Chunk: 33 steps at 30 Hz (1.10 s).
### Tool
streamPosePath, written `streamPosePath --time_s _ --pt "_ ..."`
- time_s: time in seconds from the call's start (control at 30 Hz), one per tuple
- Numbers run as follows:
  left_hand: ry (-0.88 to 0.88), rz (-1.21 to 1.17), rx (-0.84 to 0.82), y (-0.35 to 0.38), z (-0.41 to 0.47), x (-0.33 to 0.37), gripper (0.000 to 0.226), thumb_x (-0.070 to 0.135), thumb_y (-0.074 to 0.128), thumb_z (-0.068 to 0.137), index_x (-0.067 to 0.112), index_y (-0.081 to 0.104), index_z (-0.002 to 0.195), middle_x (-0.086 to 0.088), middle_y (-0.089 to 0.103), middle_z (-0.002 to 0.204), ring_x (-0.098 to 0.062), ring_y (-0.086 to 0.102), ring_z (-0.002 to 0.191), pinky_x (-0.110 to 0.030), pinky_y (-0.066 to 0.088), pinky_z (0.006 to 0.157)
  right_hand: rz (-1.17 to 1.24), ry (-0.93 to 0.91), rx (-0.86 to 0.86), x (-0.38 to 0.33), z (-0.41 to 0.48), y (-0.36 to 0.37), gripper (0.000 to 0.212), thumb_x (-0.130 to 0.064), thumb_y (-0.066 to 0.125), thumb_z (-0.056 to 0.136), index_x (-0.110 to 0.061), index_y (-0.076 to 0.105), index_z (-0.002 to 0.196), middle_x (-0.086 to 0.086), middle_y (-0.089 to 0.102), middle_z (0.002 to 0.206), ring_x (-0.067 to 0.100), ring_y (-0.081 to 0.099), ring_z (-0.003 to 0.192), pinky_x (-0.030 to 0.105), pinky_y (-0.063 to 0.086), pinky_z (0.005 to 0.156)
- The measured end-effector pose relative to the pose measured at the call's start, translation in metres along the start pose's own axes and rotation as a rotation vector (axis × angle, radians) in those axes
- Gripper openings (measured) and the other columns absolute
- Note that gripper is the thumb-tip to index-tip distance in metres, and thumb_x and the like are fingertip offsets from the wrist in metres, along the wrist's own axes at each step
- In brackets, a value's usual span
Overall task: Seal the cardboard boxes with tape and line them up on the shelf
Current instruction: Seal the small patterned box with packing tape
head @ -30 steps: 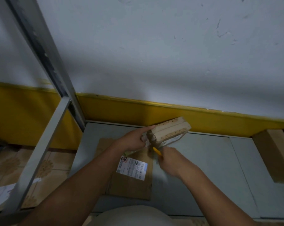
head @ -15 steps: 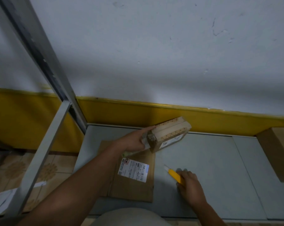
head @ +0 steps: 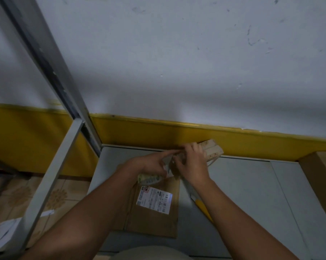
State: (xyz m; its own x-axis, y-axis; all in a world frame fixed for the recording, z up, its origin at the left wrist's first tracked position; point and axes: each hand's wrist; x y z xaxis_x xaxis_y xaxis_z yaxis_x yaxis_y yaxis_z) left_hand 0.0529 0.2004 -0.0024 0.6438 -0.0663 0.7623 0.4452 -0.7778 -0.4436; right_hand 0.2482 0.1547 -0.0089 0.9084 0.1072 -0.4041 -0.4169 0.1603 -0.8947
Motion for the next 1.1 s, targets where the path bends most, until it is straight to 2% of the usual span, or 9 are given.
streamPosePath --time_s 0.13,0.27,0.47,0.53,0.6,0.7,0.83,0.97,1.1 --pt "-0.022 -0.017 -0.014 0.0 0.002 -0.002 0.109 0.002 0.079 0.086 0.047 0.019 0.165 0.003 0.057 0.125 -0.023 0.071 0.105 -0.039 0.06 0.09 -0.063 -0.028 0.017 0.001 0.008 0.014 0.037 -0.039 0.067 0.091 -0.024 0.064 0.124 -0.001 0.056 0.11 0.024 0.048 0.109 0.041 0.038 0.089" --pt "-0.029 0.001 0.001 0.001 0.004 -0.006 0.109 0.008 0.079 0.084 0.057 0.018 0.16 -0.009 0.069 0.123 -0.027 0.072 0.101 -0.052 0.059 0.091 -0.034 -0.026 0.067 0.004 0.003 0.027 0.033 -0.032 0.071 0.09 -0.022 0.066 0.121 0.002 0.057 0.109 0.027 0.048 0.11 0.042 0.038 0.09" --pt "-0.04 -0.005 0.023 0.008 0.006 -0.009 0.109 0.015 0.078 0.081 0.063 0.015 0.156 -0.009 0.069 0.122 -0.023 0.071 0.102 -0.052 0.059 0.093 0.005 -0.03 0.058 0.005 0.003 0.034 0.03 -0.026 0.07 0.091 -0.02 0.066 0.12 0.006 0.055 0.109 0.029 0.047 0.108 0.046 0.046 0.09" --pt "-0.031 -0.008 0.031 0.007 0.007 -0.012 0.108 0.015 0.076 0.081 0.064 0.016 0.156 -0.011 0.07 0.121 -0.027 0.072 0.1 -0.054 0.059 0.091 0.028 -0.018 0.025 0.003 0.005 0.031 0.033 -0.028 0.068 0.092 -0.02 0.065 0.123 0.005 0.054 0.111 0.027 0.046 0.109 0.047 0.047 0.092" --pt "0.001 0.007 0.06 0.006 0.005 -0.008 0.105 0.009 0.073 0.083 0.059 0.02 0.158 -0.016 0.068 0.123 -0.033 0.07 0.1 -0.051 0.06 0.088 0.064 -0.015 -0.006 0.004 0.006 0.026 0.04 -0.034 0.069 0.09 -0.023 0.061 0.128 0.002 0.051 0.116 0.024 0.046 0.112 0.046 0.047 0.094" --pt "0.068 -0.02 0.107 0.006 0.006 -0.005 0.096 -0.001 0.069 0.087 0.044 0.028 0.162 -0.011 0.066 0.13 -0.024 0.07 0.1 -0.035 0.058 0.081 0.127 0.015 0.07 0.011 -0.002 0.014 0.059 -0.044 0.077 0.083 -0.027 0.056 0.136 0.001 0.046 0.134 0.025 0.043 0.129 0.048 0.043 0.106" --pt "0.093 -0.102 0.102 0.009 0.005 -0.004 0.089 0.004 0.073 0.092 0.041 0.031 0.162 0.004 0.067 0.122 -0.011 0.071 0.098 -0.026 0.059 0.08 0.182 0.278 0.164 0.017 -0.034 0.006 0.098 -0.06 0.085 0.071 -0.034 0.036 0.151 0.008 0.025 0.16 0.033 0.026 0.148 0.053 0.032 0.115" --pt "0.025 -0.123 0.098 0.014 0.004 -0.004 0.107 0.015 0.082 0.091 0.043 0.013 0.167 -0.006 0.073 0.122 -0.015 0.071 0.111 -0.036 0.058 0.099 0.342 0.353 0.122 0.02 -0.048 0.01 0.107 -0.06 0.084 0.074 -0.037 0.022 0.158 0.003 -0.004 0.17 0.032 0.007 0.157 0.053 0.034 0.119" --pt "0.079 -0.046 0.023 0.022 0.007 0.011 0.099 0.008 0.078 0.09 0.044 0.024 0.163 0.005 0.064 0.136 -0.012 0.072 0.11 -0.04 0.06 0.096 0.544 0.509 0.162 0.021 -0.053 0.001 0.117 -0.047 0.094 0.068 -0.033 0.022 0.159 0.006 -0.013 0.17 0.026 -0.003 0.158 0.038 0.024 0.122"
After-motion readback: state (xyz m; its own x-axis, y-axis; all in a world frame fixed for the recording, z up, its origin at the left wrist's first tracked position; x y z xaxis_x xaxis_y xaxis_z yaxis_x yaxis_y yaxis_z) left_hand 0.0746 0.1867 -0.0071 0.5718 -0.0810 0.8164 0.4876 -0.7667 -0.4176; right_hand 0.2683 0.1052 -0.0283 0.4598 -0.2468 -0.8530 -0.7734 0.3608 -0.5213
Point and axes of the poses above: each hand's wrist, its own z-axis towards the middle knuckle, its own y-axis out of the palm, x = y × z
